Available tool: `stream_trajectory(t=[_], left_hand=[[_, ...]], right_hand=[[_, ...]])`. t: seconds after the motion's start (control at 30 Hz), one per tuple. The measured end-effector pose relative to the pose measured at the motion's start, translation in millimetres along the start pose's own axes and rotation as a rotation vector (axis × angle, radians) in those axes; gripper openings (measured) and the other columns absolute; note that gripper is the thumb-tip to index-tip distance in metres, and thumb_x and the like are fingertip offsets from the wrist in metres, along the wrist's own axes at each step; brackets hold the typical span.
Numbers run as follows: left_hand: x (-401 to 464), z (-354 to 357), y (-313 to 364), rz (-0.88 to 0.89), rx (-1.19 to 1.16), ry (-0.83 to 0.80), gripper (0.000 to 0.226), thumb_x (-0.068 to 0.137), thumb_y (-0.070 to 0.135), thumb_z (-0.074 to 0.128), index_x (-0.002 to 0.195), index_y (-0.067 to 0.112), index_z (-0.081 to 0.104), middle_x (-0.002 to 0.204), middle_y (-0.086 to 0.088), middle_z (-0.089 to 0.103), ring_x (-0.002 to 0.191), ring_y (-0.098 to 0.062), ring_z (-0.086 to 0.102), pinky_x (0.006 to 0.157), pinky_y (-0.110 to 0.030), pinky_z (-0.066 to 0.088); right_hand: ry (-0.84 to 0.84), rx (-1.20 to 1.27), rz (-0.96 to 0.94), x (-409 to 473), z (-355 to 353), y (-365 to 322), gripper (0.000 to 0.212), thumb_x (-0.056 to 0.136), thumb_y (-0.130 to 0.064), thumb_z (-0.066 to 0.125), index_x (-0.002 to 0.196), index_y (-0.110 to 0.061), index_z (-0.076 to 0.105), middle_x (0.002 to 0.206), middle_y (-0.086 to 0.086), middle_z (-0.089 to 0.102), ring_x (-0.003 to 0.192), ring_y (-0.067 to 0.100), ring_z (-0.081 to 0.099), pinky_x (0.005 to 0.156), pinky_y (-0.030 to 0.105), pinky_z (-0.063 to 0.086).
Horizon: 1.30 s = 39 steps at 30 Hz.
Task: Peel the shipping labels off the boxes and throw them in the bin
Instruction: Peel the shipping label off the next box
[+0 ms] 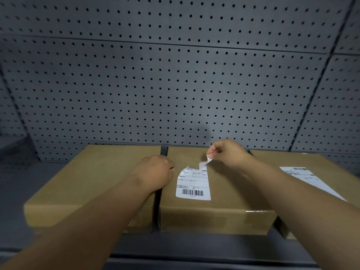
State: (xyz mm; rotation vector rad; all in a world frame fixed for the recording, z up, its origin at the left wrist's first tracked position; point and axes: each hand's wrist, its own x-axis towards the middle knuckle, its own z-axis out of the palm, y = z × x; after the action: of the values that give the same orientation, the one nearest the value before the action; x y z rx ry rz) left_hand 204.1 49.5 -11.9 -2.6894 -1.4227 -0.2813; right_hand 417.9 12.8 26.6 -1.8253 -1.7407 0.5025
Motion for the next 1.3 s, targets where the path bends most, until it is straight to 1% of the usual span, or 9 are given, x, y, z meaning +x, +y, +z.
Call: stream_trajectory(t=[0.23, 0.33, 0.47, 0.73, 0.83, 0.93, 1.07, 1.17, 1.3], left_hand=[[-2, -3, 2, -0.005, 0.025, -0.006, 0.032, 0.095, 0.028, 0.037, 0.106, 0.016, 0.064, 0.117, -0.005, 0.062, 0.105, -0.024, 0.058, 0.085, -0.033, 0.046], [-2, -6, 7, -0.011, 0.053, -0.022, 0.032, 0.095, 0.026, 0.036, 0.106, 0.015, 0.064, 0.118, -0.005, 0.062, 0.107, -0.026, 0.058, 0.086, -0.033, 0.045], [-1, -16, 9, -0.042, 0.061, -0.094, 0.032, 0.096, 0.031, 0.036, 0.107, 0.014, 0.062, 0.118, -0.006, 0.062, 0.107, -0.026, 0.058, 0.084, -0.033, 0.045], [-9, -43, 42, -0.069, -0.484, 0.17, 0.064, 0.09, 0.054, 0.047, 0.141, 0.017, 0.039, 0.143, 0.0, 0.049, 0.132, -0.016, 0.046, 0.106, -0.032, 0.038], [-9, -44, 48, -0.107, -0.652, 0.241, 0.058, 0.09, 0.044, 0.055, 0.138, 0.016, 0.043, 0.136, -0.003, 0.056, 0.124, -0.015, 0.053, 0.105, -0.03, 0.04], [-11, -46, 48, -0.153, -0.809, 0.318, 0.041, 0.09, 0.025, 0.06, 0.128, 0.012, 0.053, 0.112, -0.002, 0.068, 0.096, -0.012, 0.062, 0.092, -0.025, 0.045], [-13, -50, 42, -0.161, -0.797, 0.359, 0.03, 0.091, 0.01, 0.056, 0.12, 0.01, 0.06, 0.091, 0.0, 0.069, 0.085, -0.016, 0.06, 0.076, -0.019, 0.039], [-15, -53, 35, -0.124, -0.659, 0.382, 0.033, 0.092, 0.004, 0.048, 0.121, 0.013, 0.061, 0.101, -0.005, 0.069, 0.097, -0.023, 0.062, 0.071, -0.017, 0.034], [-23, -57, 21, -0.082, -0.511, 0.349, 0.044, 0.093, -0.001, 0.04, 0.131, 0.018, 0.055, 0.123, -0.008, 0.062, 0.11, -0.023, 0.058, 0.081, -0.024, 0.039]], right_hand=[[0.069, -0.11, 0.023, -9, -27, 4, 0.017, 0.085, -0.005, 0.063, 0.074, -0.018, 0.061, 0.084, 0.0, 0.065, 0.083, 0.016, 0.06, 0.066, 0.015, 0.042], [0.181, -0.128, 0.127, -15, -62, 5, 0.013, 0.091, -0.007, 0.054, 0.092, -0.008, 0.066, 0.096, 0.008, 0.07, 0.094, 0.028, 0.064, 0.076, 0.026, 0.049], [0.231, -0.087, -0.024, -20, -61, -17, 0.009, 0.091, -0.014, 0.057, 0.093, -0.013, 0.065, 0.092, 0.0, 0.064, 0.088, 0.017, 0.059, 0.077, 0.025, 0.045], [0.127, 0.187, -0.131, -31, -25, -50, 0.022, 0.09, -0.011, 0.059, 0.073, -0.025, 0.057, 0.082, -0.001, 0.059, 0.081, 0.014, 0.054, 0.079, 0.028, 0.043], [0.112, 0.266, -0.145, -32, -13, -57, 0.026, 0.089, -0.008, 0.059, 0.071, -0.025, 0.056, 0.079, 0.0, 0.059, 0.083, 0.015, 0.053, 0.083, 0.029, 0.043], [0.112, 0.3, -0.148, -33, -5, -61, 0.026, 0.088, -0.008, 0.061, 0.071, -0.026, 0.056, 0.079, 0.0, 0.061, 0.084, 0.014, 0.055, 0.086, 0.031, 0.044], [0.086, 0.373, -0.161, -35, 1, -63, 0.022, 0.089, -0.005, 0.057, 0.078, -0.023, 0.061, 0.091, 0.004, 0.065, 0.091, 0.017, 0.061, 0.097, 0.034, 0.046], [0.065, 0.384, -0.157, -36, 5, -62, 0.019, 0.092, -0.007, 0.054, 0.105, -0.013, 0.066, 0.109, 0.006, 0.067, 0.101, 0.017, 0.062, 0.103, 0.031, 0.044], [0.234, 0.369, -0.041, -36, 0, -54, 0.032, 0.094, -0.013, 0.05, 0.125, -0.016, 0.059, 0.13, -0.001, 0.06, 0.112, 0.011, 0.055, 0.1, 0.022, 0.037]])
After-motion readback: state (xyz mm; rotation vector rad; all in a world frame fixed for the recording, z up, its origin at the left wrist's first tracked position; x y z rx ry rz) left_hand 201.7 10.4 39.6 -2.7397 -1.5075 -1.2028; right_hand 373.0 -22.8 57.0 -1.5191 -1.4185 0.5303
